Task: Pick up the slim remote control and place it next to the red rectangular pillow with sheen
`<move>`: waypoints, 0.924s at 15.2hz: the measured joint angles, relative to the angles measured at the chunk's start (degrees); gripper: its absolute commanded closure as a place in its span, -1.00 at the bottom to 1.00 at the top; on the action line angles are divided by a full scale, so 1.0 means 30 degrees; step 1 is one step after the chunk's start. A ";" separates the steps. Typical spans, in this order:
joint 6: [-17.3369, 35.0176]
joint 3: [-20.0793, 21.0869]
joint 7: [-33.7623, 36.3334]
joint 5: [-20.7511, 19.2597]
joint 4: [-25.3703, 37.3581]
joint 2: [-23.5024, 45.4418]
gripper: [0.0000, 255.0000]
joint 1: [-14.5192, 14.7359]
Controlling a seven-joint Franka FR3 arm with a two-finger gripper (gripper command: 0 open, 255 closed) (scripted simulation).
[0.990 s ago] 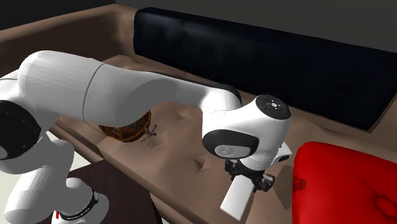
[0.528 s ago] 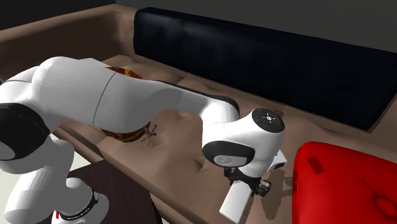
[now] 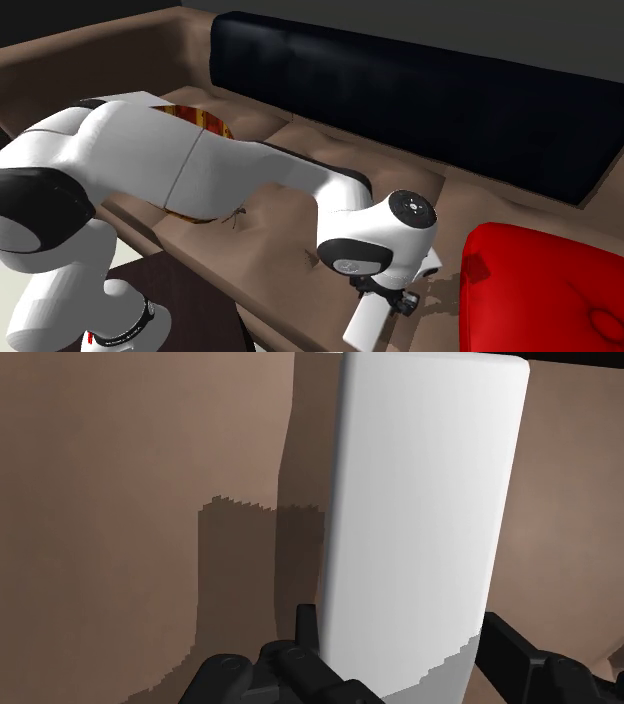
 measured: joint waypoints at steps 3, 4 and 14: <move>0.0653 0.0022 -0.0089 0.0095 -0.0304 0.0355 1.00 -0.0041; 0.0773 0.0026 -0.0109 0.0119 -0.0334 0.0446 1.00 -0.0053; 0.0918 0.0040 -0.0107 0.0139 -0.0392 0.0518 -1.00 -0.0048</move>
